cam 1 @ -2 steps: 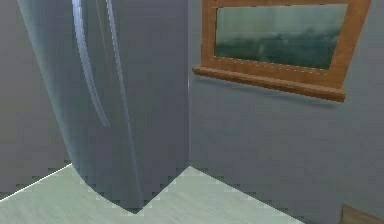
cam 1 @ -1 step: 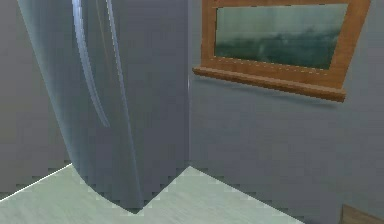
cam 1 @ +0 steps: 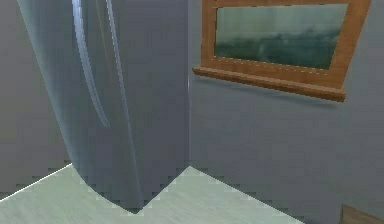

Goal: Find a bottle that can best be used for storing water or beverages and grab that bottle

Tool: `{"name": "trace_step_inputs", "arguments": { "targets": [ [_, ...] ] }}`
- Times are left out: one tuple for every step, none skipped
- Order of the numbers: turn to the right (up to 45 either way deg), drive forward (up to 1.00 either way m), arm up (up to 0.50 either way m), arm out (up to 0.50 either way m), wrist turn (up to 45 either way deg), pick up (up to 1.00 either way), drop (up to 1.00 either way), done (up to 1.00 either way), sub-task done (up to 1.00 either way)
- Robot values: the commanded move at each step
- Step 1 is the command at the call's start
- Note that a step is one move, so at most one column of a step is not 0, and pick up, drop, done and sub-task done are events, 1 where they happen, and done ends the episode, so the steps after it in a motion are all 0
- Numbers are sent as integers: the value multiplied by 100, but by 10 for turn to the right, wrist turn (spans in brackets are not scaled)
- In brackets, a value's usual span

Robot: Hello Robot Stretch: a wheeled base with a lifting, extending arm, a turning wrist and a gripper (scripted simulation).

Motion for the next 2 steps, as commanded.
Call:
{"name": "trace_step_inputs", "arguments": {
  "targets": [
    [0,0,0,0,300,0,0,0,0],
    [0,0,-30,0,0,0,0,0,0]
  ]
}}
